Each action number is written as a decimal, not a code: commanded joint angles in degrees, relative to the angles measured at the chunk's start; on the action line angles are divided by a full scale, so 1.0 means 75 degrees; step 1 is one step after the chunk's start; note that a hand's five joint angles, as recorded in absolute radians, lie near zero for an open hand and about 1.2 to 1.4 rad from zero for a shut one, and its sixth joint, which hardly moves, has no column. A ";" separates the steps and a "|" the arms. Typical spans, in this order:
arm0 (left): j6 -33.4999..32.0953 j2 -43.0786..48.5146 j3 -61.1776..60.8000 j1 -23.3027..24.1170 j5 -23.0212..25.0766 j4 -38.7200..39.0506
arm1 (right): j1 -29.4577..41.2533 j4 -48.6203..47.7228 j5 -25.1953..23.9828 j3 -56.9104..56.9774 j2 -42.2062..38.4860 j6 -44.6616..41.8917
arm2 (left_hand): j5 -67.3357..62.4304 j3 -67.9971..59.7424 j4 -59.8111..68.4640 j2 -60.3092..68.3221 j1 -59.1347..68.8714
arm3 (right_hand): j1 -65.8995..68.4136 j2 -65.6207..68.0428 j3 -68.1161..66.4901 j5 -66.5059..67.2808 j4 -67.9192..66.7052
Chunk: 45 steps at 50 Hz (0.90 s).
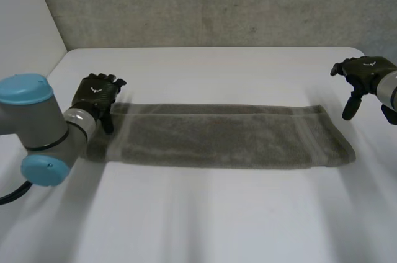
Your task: Fold the laundry
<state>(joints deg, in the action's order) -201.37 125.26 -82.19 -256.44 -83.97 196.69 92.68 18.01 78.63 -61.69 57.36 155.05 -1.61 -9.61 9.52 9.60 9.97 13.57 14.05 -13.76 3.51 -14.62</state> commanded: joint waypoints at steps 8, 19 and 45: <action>0.0037 -0.1185 -0.1463 -0.0167 0.0040 0.0751 | -0.0157 -0.1437 -0.0547 -0.3771 0.1468 -0.1149 | 0.0215 -0.0052 0.0064 0.0053 0.0004 | 0.0163 0.0098 -0.0138 0.0171 -0.0022; 0.1115 -0.1572 -0.2037 -0.0484 0.0052 0.0774 | -0.0708 -0.2553 -0.1121 -0.5016 0.1528 -0.1208 | 0.0215 -0.0052 0.0064 0.0053 0.0004 | 0.1799 0.1734 -0.1774 0.1807 -0.1658; 0.2088 -0.1853 -0.2213 -0.0496 0.0075 0.0868 | -0.1117 -0.3186 -0.1005 -0.4689 0.0835 -0.1267 | 0.0215 -0.0052 0.0064 0.0053 0.0004 | 0.8858 0.8793 -0.8833 0.8866 -0.8717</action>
<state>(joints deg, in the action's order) -185.66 111.46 -98.41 -260.16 -83.40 202.81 86.44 -5.51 69.99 -98.29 63.15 145.66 -1.61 -9.60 9.46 9.52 9.97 75.39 75.38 -75.58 65.80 -75.65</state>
